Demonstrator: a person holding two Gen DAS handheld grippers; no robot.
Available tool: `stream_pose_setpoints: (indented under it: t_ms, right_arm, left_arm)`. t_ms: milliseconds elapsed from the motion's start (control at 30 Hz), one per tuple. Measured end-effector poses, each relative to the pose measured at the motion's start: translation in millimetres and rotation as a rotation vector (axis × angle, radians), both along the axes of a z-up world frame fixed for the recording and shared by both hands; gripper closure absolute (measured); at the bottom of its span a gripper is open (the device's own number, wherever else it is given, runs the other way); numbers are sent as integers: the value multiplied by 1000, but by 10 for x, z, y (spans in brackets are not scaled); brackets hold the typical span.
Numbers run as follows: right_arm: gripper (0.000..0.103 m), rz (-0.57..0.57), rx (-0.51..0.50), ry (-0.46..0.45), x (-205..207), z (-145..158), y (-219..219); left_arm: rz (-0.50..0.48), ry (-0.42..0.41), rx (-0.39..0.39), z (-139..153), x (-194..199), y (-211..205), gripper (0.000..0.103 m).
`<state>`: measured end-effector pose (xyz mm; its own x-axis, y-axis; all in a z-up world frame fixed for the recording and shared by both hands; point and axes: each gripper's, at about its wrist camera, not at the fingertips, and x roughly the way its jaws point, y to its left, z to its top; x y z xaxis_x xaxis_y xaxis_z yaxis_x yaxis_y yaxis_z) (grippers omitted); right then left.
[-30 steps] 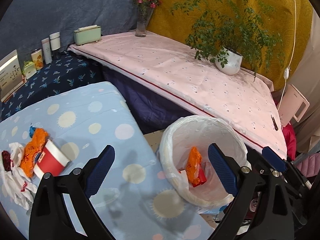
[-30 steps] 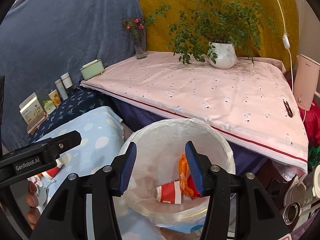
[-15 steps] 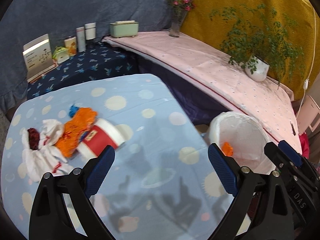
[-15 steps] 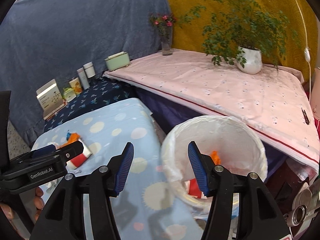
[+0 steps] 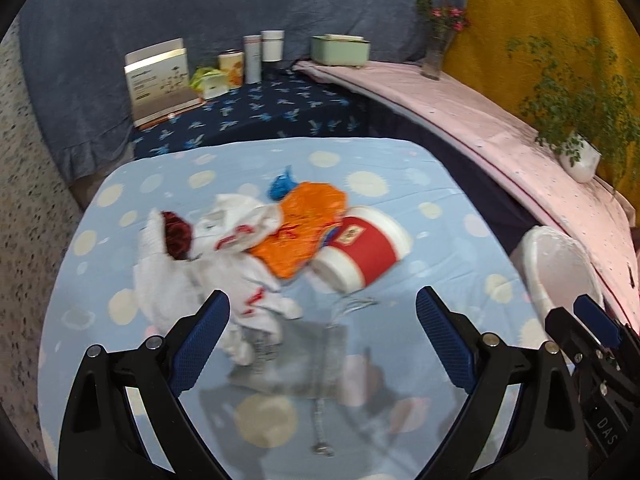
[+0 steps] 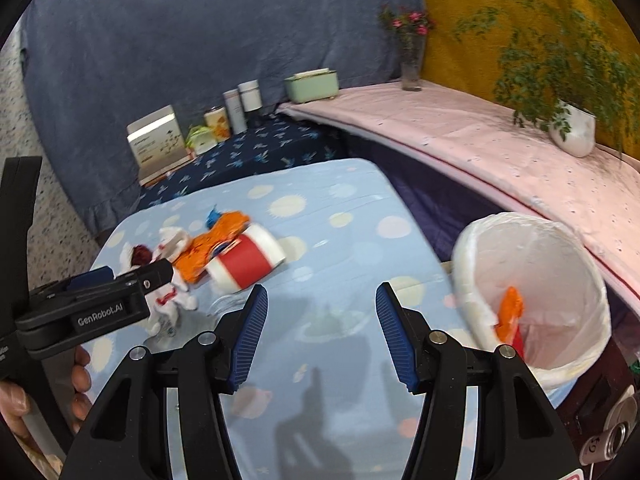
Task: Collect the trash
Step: 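Move both tools back over the remaining trash on the table, then close the left tool on the white towel while the right tool grasps the grey pouch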
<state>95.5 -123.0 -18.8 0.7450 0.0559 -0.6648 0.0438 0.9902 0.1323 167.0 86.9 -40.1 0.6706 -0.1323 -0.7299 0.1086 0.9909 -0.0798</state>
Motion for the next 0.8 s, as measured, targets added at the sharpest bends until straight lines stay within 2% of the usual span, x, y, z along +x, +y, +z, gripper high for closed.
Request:
stream_pose_setpoints:
  t_ms: [433, 733, 800]
  right_arm:
    - [48, 132, -10, 102, 116, -437, 802]
    - [48, 200, -17, 164, 292, -683, 1181]
    - [48, 210, -19, 174, 335, -725, 1242]
  left_arm:
    - [212, 90, -47, -376, 100, 1135, 13]
    - [267, 124, -61, -595, 279, 1520, 14]
    - [265, 134, -69, -651, 328, 1577, 20]
